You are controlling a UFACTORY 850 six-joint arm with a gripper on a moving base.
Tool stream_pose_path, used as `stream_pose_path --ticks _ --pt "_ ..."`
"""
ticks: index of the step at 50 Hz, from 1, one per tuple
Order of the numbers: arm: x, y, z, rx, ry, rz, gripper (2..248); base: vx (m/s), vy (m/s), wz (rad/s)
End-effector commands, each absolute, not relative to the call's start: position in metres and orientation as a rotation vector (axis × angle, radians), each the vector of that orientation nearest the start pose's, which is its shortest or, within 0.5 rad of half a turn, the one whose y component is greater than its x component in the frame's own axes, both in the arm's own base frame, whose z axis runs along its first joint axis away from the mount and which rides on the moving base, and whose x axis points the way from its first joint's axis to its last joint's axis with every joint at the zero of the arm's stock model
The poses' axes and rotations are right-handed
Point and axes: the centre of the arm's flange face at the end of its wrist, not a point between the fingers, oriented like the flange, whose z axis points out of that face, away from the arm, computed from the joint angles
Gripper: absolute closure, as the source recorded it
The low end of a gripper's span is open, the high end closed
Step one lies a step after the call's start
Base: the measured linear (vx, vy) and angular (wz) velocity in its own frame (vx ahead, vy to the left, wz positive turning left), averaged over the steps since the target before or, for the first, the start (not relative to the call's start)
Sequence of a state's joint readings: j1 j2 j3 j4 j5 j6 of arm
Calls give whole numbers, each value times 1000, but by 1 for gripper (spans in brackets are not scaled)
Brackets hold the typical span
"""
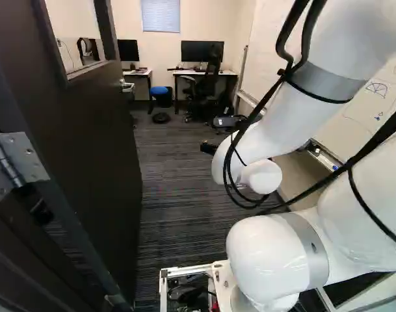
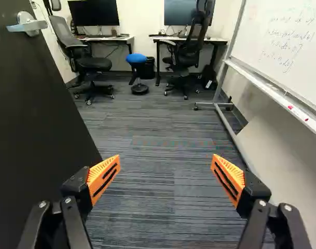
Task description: Open the door and move inside
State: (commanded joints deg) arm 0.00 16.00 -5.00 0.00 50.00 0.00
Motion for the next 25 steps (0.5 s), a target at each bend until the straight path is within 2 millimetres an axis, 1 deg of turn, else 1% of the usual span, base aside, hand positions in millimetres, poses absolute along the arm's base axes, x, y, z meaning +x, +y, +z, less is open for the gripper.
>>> stream_pose_path --ticks 5,12,25 --pt "270 0 366 -2558 0 -1824 3 117 17 2" --pt "270 0 366 -2558 0 -1824 3 103 -14 -14" --pt "270 0 366 -2558 0 -1824 3 163 0 -10"
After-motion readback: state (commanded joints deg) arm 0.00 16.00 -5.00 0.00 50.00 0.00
